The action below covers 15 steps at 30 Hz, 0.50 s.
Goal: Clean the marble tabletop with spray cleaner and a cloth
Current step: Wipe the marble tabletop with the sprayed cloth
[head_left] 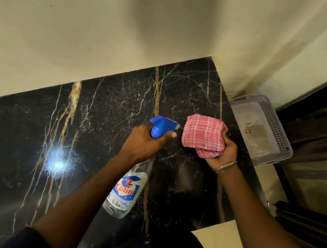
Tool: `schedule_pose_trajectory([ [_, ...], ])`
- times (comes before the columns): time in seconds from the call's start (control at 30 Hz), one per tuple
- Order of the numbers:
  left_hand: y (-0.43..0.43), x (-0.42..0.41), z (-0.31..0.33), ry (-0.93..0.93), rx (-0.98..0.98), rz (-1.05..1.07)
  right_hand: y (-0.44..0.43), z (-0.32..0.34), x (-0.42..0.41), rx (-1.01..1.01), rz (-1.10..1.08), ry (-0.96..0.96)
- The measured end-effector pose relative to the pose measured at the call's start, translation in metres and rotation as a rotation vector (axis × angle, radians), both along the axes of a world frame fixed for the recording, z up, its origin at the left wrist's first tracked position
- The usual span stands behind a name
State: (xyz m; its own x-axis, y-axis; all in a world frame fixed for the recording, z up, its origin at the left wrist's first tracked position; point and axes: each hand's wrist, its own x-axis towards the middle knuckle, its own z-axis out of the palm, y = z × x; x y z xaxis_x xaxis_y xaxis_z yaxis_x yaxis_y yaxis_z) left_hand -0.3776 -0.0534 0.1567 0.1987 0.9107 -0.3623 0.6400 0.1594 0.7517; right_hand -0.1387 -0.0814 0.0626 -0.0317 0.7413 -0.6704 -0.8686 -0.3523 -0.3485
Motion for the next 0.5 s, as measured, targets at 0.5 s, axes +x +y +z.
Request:
schedule_pose_trajectory([
  [0.5,0.003,0.018,-0.008,-0.016,-0.062,-0.059,0.006,0.013,-0.006,0.027,-0.001,-0.737],
])
